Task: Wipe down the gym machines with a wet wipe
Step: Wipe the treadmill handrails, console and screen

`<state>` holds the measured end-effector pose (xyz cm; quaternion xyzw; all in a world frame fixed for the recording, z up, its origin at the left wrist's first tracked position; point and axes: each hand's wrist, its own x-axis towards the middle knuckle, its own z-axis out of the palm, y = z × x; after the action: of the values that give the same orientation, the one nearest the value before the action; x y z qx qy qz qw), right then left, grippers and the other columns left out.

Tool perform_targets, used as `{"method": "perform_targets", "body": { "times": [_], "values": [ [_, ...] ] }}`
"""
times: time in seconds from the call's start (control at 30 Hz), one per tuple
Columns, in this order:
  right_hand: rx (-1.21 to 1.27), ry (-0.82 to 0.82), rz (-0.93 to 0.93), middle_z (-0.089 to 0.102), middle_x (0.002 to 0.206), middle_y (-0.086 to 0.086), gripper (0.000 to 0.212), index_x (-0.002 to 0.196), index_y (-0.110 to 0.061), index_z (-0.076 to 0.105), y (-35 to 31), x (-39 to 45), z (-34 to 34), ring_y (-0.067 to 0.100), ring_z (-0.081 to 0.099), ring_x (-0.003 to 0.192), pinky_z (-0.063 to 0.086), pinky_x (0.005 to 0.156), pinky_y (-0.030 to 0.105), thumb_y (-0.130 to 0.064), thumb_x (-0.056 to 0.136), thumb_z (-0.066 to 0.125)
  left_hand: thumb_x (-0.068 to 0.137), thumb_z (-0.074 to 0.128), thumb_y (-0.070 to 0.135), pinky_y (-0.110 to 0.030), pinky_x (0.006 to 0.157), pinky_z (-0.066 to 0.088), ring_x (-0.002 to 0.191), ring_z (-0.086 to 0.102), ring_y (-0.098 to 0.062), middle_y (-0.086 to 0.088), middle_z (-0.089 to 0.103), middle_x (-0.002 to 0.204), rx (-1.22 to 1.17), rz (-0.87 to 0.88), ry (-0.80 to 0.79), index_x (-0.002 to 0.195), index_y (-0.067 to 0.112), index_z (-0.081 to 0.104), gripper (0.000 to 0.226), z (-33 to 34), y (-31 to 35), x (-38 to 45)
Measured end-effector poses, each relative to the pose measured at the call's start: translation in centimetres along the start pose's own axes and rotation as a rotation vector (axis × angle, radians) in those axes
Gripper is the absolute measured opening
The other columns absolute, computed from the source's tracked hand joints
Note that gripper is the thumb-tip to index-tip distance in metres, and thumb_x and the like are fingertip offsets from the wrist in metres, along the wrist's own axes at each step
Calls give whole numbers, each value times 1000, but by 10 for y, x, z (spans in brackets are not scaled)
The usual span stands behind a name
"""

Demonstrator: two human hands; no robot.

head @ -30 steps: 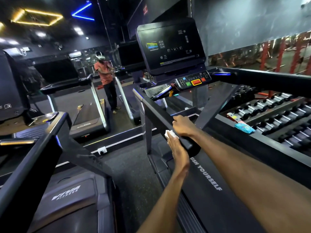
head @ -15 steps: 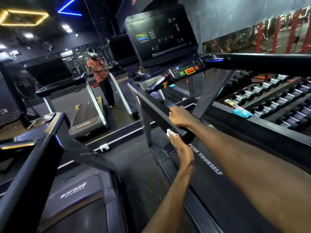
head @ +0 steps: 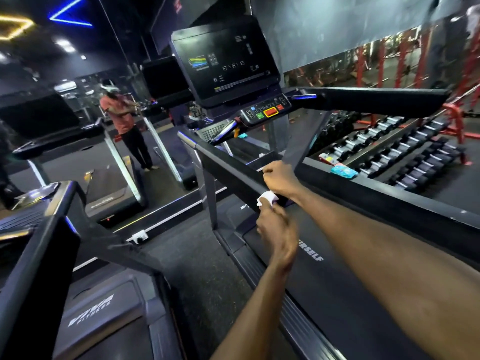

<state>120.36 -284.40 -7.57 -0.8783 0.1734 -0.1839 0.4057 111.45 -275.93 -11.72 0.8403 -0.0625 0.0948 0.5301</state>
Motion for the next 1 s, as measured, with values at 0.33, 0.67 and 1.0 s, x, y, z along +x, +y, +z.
{"method": "perform_targets", "body": {
  "times": [0.33,0.67,1.0],
  "values": [
    [743,140,357,67,62,1,32,66,-11,68,12,-105,-12,19,62,61,51,60,33,-38,83,70,92,53,27,-39,78,30,103,44,-27,-5,53,109,345,514,-48,131,25,57,39,-23,-19,-8],
    [971,621,581,73,85,10,20,84,-8,69,23,-106,-11,34,69,84,54,70,42,-19,82,52,89,56,21,-27,89,52,92,66,-5,11,71,99,-260,292,-51,112,19,66,25,-49,-20,21],
    [911,443,418,40,153,14,75,151,-11,33,-24,-93,58,31,37,141,26,117,46,-58,93,23,94,51,12,-33,94,49,100,63,-17,-2,69,108,-6,288,-91,108,16,69,23,-42,-22,88]
  ]
}}
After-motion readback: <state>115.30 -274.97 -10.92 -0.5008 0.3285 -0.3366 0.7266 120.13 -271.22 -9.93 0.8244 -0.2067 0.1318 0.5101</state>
